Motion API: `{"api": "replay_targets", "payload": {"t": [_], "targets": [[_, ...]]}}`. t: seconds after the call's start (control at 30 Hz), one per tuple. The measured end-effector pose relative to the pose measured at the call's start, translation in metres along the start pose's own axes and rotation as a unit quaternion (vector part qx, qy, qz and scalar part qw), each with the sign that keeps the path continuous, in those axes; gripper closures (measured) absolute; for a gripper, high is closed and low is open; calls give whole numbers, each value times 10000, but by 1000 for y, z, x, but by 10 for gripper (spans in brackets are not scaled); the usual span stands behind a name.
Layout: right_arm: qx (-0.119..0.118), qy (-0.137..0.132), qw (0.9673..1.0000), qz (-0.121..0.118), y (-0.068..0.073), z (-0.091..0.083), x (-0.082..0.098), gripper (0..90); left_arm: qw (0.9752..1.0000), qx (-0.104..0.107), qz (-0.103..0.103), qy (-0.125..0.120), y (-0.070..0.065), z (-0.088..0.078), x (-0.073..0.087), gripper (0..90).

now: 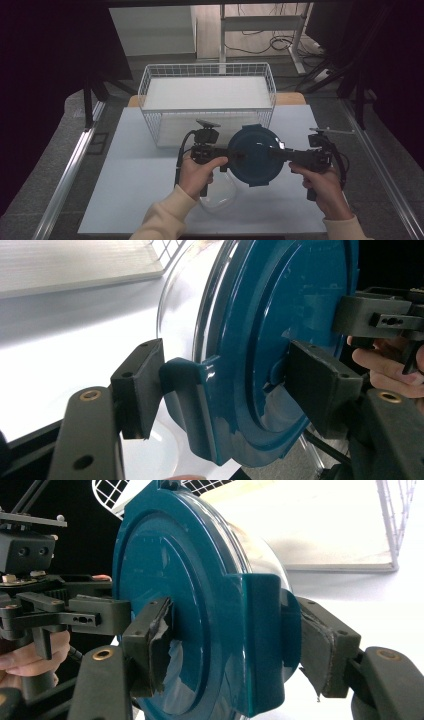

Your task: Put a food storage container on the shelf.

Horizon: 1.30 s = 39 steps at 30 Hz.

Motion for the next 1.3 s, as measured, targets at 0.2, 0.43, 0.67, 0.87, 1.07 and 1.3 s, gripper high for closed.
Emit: {"api": "replay_targets", "payload": {"t": [0.2, 0.43, 0.67, 0.87, 1.07, 1.3], "targets": [[-54, 49, 10000, -21, 6, 10, -6, 360, 10000, -46, 19, -47, 8, -10, -4, 338], [-80, 80, 9999, -88, 15, 22, -13, 359, 10000, -54, 19, -59, 20, -20, -10, 339], [-69, -31, 9999, -79, 15, 38, -20, 358, 9998, -51, 184, 22, 34, -22, -26, 339], [21, -94, 9998, -145, 22, 42, -25, 358, 9998, 61, 179, -8, 42, -29, -31, 341], [13, -124, 9998, -154, 33, 49, -26, 358, 9998, 22, 167, -83, 46, -40, -30, 340], [-84, -156, 9997, -187, 40, 51, -30, 358, 9996, -68, 250, -115, 44, -50, -33, 341]]}}
Point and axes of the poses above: each handheld gripper's, and its own axes: z roughly forward along the jaws, x roughly out of its underside, y roughly to its left, the point moved 4 cm from there along z, roughly forward along the jaws, and after that the axes turned 5 degrees about -x, right-handed, at the moved point
